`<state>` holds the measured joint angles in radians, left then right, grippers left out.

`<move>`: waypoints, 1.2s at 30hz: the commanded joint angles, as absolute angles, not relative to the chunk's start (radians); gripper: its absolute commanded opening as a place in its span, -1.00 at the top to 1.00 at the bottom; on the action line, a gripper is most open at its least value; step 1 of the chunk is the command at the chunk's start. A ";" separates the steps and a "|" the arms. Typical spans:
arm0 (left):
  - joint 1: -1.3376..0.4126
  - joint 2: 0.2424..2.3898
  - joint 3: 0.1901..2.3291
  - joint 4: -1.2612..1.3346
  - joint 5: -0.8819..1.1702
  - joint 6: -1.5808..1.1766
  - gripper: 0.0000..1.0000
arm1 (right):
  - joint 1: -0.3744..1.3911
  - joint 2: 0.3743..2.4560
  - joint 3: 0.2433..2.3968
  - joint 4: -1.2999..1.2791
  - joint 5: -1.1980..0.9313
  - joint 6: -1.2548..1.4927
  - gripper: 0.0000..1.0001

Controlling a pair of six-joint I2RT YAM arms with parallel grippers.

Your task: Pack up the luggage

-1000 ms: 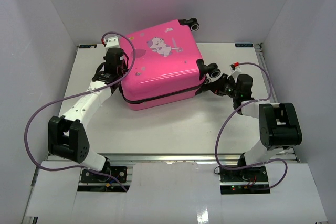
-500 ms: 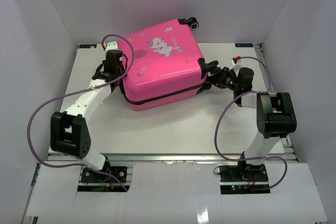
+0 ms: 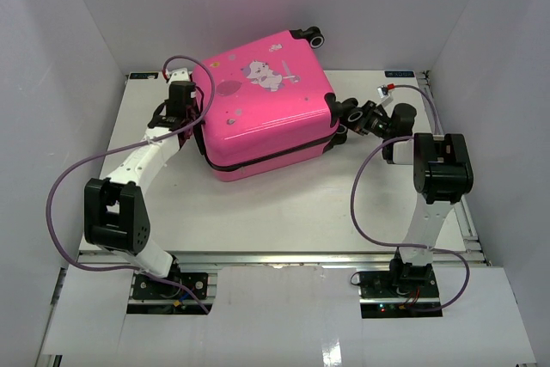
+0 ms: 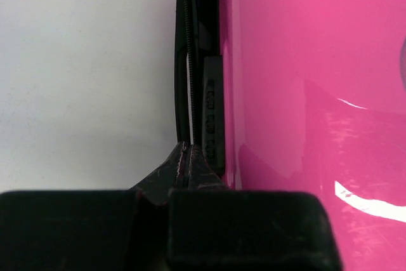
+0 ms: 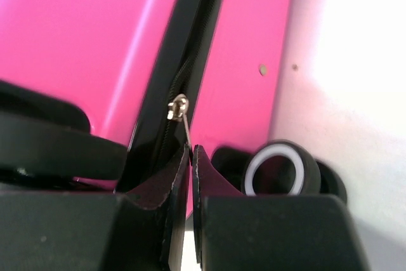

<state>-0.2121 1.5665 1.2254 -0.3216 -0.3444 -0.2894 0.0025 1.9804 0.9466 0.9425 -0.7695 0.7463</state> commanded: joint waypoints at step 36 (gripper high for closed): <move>-0.206 1.187 1.238 -0.274 -0.188 -0.296 0.88 | 0.298 2.250 1.090 1.419 -0.947 0.922 0.84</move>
<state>-0.1368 1.2645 1.1966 -0.2929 -0.2943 -0.3432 0.0863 2.2954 1.1964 1.3164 -0.8080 0.9671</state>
